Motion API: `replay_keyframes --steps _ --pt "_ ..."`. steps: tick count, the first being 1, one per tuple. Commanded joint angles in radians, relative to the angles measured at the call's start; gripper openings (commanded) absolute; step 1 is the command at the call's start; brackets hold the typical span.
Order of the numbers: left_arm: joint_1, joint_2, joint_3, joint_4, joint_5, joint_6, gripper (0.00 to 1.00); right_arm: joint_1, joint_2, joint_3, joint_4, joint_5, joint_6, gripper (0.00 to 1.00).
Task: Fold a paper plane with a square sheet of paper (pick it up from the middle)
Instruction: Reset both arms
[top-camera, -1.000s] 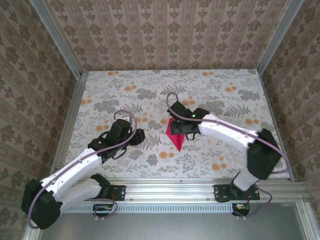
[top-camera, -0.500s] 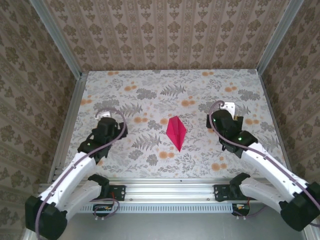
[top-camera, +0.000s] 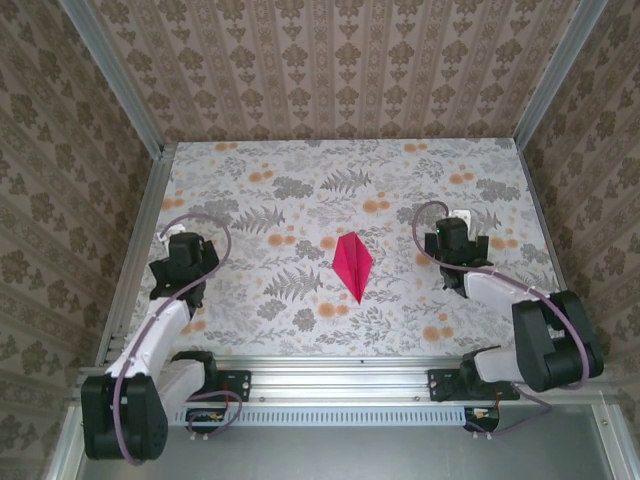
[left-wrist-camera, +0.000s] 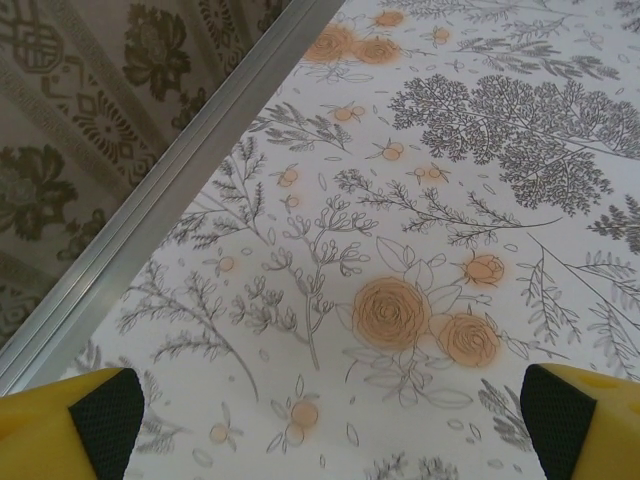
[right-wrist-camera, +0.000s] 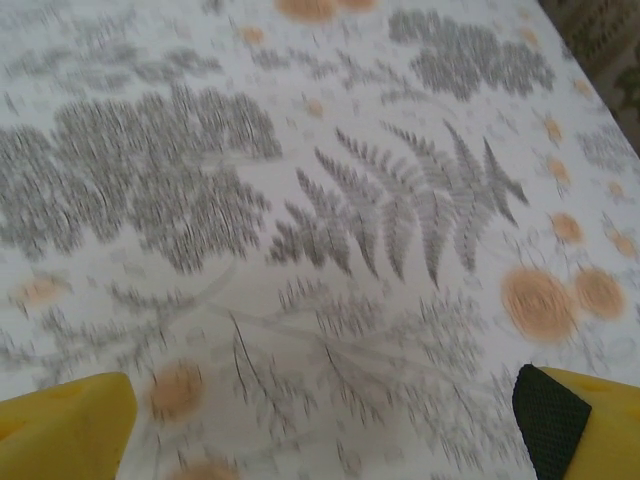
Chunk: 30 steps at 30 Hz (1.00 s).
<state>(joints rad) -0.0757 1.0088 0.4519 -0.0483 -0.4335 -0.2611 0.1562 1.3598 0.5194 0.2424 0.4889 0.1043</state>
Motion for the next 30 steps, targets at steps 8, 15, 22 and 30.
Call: replay_keyframes --steps 8,15,22,30 --pt "0.043 0.312 0.003 0.528 0.155 0.191 1.0 -0.113 0.14 -0.087 0.566 -0.316 -0.06 1.0" --pt "0.044 0.476 0.048 0.669 0.308 0.279 0.99 -0.113 0.192 -0.171 0.762 -0.319 -0.07 0.98" --pt "0.029 0.522 -0.046 0.889 0.281 0.294 0.99 -0.112 0.193 -0.16 0.749 -0.222 -0.033 1.0" --pt "0.026 0.512 -0.051 0.88 0.26 0.286 1.0 -0.112 0.194 -0.159 0.746 -0.22 -0.034 1.0"
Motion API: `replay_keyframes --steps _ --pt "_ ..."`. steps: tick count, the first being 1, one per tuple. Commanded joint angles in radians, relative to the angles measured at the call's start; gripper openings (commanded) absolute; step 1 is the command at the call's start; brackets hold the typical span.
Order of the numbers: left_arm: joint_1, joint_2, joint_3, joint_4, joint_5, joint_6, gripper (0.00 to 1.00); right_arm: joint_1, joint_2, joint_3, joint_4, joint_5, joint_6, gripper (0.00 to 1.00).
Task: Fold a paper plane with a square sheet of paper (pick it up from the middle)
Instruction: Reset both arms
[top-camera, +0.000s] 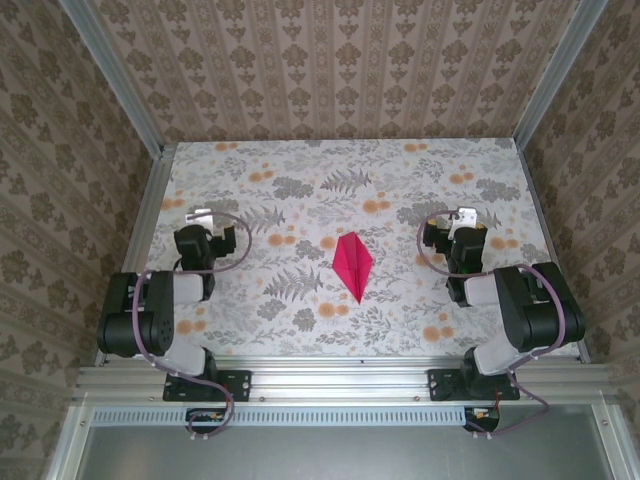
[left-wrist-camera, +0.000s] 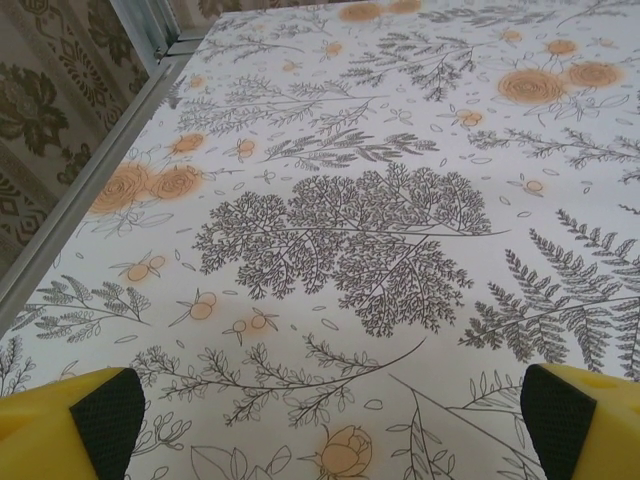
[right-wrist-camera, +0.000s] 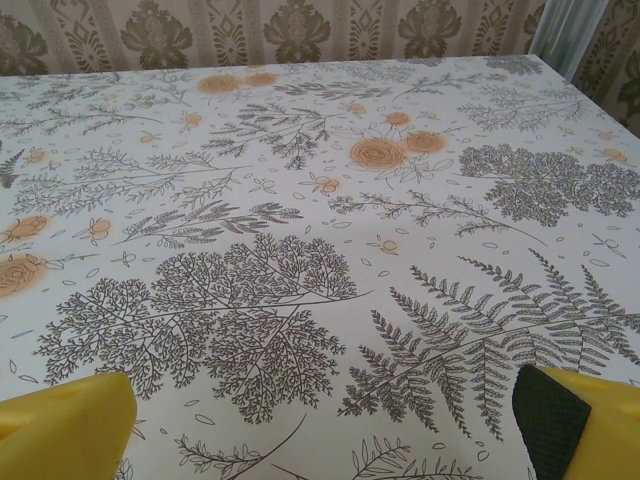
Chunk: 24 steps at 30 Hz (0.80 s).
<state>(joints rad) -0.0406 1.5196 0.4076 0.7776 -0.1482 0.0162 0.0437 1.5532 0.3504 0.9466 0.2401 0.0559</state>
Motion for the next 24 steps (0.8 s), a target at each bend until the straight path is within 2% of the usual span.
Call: replay_keyframes --steps 1,24 --pt "-0.01 -0.001 -0.005 0.047 -0.024 0.008 1.0 0.001 0.001 0.01 0.043 0.028 0.015 1.0" --pt "0.001 -0.001 0.0 0.038 0.001 0.005 1.0 0.007 0.001 0.019 0.029 -0.009 -0.008 1.0"
